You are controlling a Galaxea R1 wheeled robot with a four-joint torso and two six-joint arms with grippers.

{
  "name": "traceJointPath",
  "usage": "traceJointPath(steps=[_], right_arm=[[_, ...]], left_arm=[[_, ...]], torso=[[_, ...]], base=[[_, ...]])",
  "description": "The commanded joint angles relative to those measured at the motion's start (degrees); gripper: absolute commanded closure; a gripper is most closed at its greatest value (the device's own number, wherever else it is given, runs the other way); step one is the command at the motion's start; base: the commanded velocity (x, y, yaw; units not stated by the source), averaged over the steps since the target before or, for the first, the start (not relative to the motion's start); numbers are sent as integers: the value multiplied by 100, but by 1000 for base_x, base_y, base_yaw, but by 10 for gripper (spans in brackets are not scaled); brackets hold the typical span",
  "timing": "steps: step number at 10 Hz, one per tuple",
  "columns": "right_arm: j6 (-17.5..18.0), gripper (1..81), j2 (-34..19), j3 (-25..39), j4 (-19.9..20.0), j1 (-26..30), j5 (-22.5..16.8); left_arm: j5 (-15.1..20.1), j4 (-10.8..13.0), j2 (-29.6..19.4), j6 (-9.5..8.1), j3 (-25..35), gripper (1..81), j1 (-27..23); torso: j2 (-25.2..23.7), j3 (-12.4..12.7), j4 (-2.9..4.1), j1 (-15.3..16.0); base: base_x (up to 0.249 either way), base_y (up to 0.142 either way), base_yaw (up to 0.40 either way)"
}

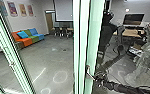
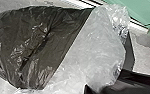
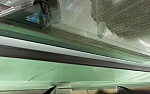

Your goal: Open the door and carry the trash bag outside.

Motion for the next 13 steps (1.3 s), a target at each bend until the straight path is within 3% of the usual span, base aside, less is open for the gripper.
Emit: traceJointPath(steps=[1,13], right_arm=[[98,10,-264,-312,151,273,-1638],[98,10,-449,-242,142,335,-1638]], left_arm=[[318,-27,-50,-15,110,811,-244],[309,-27,-50,-6,110,811,-244]], torso=[[0,0,0,0],[-2,0,0,-9]], base=[[0,0,0],[64,0,0]])
